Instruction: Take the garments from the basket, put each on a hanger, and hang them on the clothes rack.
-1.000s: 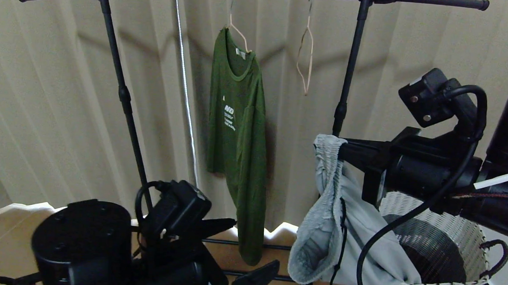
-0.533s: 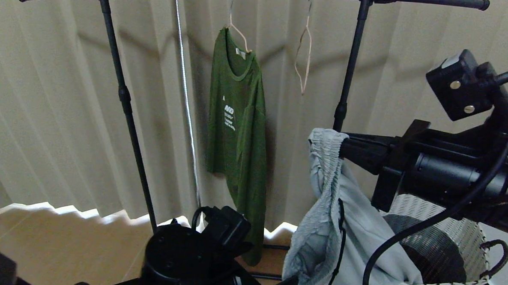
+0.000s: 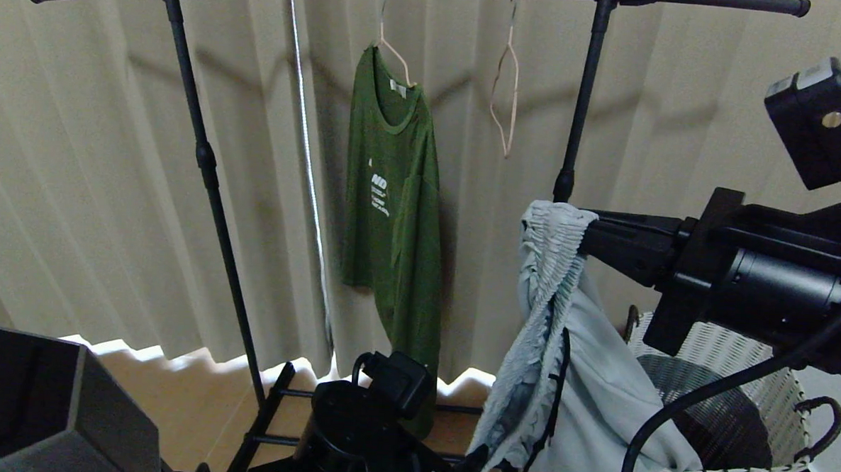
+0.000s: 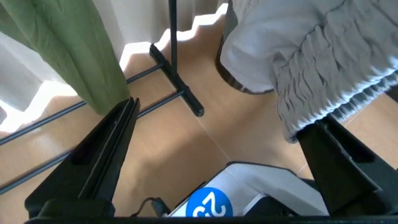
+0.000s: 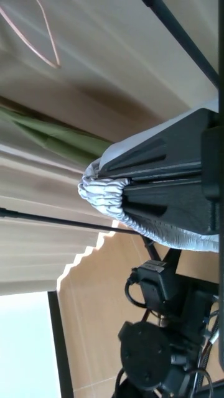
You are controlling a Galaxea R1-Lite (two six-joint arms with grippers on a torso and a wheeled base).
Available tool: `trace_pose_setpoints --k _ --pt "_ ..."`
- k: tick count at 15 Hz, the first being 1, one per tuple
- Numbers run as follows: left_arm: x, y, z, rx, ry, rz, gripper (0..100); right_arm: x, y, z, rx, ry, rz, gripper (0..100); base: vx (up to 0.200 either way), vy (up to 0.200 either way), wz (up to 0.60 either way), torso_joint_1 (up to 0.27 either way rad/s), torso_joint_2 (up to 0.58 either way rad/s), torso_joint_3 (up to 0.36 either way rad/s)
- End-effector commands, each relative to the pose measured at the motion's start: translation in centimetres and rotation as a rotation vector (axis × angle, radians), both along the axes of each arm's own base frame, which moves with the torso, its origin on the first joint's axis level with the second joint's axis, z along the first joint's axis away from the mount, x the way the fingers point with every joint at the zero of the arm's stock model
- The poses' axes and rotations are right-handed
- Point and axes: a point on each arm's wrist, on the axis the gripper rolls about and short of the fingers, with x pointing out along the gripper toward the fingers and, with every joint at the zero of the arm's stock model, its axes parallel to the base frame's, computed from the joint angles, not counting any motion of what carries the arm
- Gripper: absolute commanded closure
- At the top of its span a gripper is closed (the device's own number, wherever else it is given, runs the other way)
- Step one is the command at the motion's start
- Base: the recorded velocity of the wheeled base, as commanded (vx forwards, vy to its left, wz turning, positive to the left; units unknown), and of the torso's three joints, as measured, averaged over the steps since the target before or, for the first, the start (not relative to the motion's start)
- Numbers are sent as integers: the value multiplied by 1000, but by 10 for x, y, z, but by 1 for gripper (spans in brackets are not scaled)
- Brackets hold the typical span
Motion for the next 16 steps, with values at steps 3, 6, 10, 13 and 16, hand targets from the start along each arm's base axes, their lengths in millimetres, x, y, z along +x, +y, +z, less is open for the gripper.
trace_pose_setpoints --k 3,6,10,13,16 --pt "1 0 -1 3 2 2 100 -3 -3 4 13 -14 5 100 0 0 0 0 0 0" --pt "-1 0 -1 -13 -65 26 100 -3 -3 5 14 -15 2 100 0 0 0 0 0 0" --pt "-19 31 -1 51 -291 -8 100 -2 -3 5 18 -11 -1 100 0 0 0 0 0 0" --pt "-10 57 33 24 -360 87 100 -1 -3 4 17 -10 -3 100 0 0 0 0 0 0" --pt "-2 91 98 -2 -410 205 100 1 -5 3 14 -6 -15 100 0 0 0 0 0 0"
